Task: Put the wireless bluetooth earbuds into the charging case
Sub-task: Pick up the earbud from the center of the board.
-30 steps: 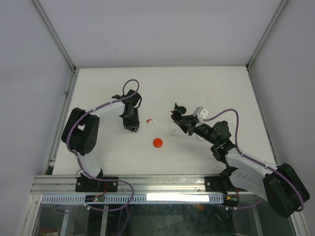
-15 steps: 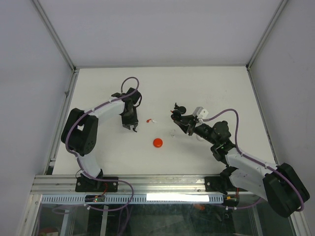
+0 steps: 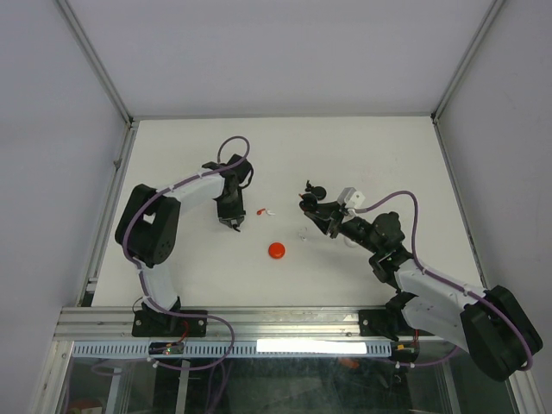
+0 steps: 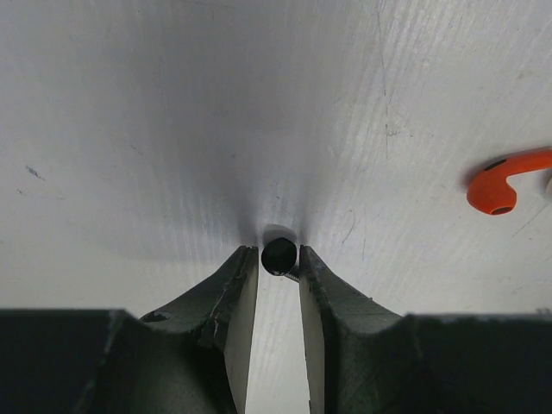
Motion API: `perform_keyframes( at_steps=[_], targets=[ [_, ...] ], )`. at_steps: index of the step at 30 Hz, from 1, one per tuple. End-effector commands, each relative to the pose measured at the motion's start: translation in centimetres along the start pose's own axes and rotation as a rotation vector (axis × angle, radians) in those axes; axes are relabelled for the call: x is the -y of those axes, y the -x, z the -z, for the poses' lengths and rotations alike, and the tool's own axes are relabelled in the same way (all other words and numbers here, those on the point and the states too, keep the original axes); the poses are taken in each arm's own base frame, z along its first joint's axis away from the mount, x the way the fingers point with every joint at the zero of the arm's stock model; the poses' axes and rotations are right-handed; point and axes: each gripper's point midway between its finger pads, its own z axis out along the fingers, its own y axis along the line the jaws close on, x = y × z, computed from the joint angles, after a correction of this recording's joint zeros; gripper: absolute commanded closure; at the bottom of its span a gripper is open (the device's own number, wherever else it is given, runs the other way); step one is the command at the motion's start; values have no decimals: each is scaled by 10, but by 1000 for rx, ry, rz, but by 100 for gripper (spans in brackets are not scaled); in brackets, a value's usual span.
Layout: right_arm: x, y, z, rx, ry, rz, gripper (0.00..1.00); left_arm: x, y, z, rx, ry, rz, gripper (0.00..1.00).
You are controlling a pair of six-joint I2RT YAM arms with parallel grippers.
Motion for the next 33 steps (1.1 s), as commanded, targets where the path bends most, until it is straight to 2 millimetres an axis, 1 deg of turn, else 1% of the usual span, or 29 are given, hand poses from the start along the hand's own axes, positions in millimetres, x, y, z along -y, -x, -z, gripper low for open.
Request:
perform_keyframes(
  at_steps=[1, 6, 12, 15, 17, 21, 24, 28, 33],
  targets=[
    [1, 17, -4, 53, 7, 18, 100, 6, 8, 3, 32, -10, -25, 73],
    [1, 16, -4, 52, 7, 17, 100, 4, 3, -3, 19, 2, -29, 76],
    [2, 18, -5, 54, 7, 20, 100, 2, 2, -5, 22, 17, -34, 80],
    [1, 18, -5, 53, 12, 19, 100, 3, 3, -2, 35, 17, -37, 84],
    [0, 17, -6, 52, 17, 19, 100, 5, 7, 4, 60, 14, -40, 85],
    [-1, 21, -8, 58, 26, 17, 100, 11, 19, 24, 139, 5, -36, 86],
    [-1, 25, -10, 64, 32, 10, 100, 18, 30, 45, 220, -5, -44, 87],
    [-3, 28, -14, 75, 35, 8, 100, 29, 44, 79, 355, -4, -66, 89],
    [-3, 32, -20, 84, 32, 2, 100, 43, 58, 130, 549, 2, -96, 89]
  ],
)
